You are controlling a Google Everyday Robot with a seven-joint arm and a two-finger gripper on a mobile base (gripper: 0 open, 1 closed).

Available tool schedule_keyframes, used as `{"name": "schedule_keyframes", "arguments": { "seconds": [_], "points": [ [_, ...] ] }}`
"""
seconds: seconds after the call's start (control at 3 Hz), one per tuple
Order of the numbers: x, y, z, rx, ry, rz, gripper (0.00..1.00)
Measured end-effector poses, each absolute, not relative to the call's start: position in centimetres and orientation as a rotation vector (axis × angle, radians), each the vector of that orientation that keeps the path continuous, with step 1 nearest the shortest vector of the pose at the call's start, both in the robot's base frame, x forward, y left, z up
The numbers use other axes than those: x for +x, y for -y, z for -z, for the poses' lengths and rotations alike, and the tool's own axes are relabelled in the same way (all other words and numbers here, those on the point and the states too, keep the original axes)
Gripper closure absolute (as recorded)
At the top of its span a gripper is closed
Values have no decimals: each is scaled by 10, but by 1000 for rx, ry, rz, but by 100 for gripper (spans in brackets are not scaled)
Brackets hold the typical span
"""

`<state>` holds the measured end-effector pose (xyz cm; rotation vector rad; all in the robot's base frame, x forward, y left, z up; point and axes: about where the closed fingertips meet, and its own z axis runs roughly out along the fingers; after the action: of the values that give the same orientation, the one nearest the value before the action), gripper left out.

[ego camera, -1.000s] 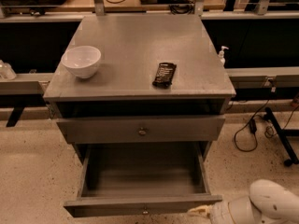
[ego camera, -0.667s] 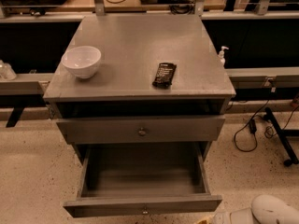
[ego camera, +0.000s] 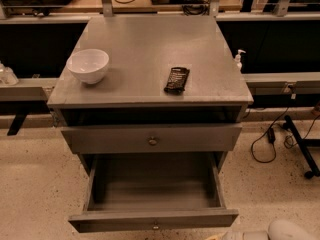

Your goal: Close middle drawer

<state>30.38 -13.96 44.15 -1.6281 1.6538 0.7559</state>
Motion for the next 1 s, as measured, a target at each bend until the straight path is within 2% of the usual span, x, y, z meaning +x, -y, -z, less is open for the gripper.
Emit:
{"name": "schedule_keyframes", "arguments": {
  "seconds": [0.67,1.0],
  "points": [
    [336,103,-399,-1327,-1616,-556,100],
    [366,94,-386,-1270,-1610,-539,100]
  ]
}}
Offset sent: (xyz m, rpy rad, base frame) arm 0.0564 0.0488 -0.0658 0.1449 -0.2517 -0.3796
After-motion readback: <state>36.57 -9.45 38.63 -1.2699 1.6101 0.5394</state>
